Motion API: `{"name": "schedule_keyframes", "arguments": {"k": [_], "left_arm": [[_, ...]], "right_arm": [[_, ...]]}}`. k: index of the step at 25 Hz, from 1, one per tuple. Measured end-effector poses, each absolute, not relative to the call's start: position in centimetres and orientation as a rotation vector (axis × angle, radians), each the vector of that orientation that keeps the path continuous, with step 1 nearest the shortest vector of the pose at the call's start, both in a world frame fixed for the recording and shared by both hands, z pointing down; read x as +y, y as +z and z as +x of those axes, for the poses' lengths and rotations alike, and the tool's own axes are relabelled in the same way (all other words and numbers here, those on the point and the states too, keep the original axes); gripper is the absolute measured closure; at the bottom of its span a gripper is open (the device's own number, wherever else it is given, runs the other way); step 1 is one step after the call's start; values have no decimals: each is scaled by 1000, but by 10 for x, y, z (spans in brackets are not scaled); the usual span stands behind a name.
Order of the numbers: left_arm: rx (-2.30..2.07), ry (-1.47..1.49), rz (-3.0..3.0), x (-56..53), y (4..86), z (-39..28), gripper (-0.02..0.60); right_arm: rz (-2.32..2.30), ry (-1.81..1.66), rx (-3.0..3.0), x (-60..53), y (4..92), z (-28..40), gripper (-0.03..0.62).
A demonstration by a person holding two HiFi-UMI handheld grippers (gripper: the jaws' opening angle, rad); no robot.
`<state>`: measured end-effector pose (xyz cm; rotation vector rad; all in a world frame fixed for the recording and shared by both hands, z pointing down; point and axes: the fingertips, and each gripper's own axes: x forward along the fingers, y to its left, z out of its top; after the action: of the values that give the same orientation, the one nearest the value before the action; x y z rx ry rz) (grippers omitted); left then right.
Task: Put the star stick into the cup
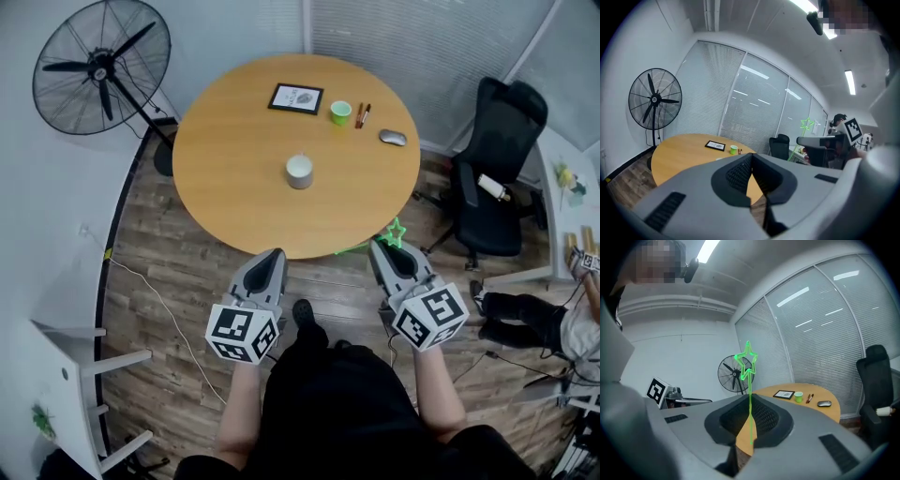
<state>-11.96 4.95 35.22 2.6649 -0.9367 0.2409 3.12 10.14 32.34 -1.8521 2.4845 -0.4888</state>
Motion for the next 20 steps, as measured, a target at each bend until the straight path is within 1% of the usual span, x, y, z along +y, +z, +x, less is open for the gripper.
{"name": "schedule_keyframes", "arguments": {"k": [6, 13, 20], "left_arm": [[-859, 240, 2687, 22, 362, -119, 583], [-787, 288, 2659, 14, 379, -116, 583], [-789, 257, 2619, -3, 381, -114, 583]], "right_arm": [[-1893, -475, 2458, 74, 327, 24, 571], [-1942, -540, 2415, 67, 341, 26, 571], [-1902, -574, 2447, 45, 349, 25, 571]]}}
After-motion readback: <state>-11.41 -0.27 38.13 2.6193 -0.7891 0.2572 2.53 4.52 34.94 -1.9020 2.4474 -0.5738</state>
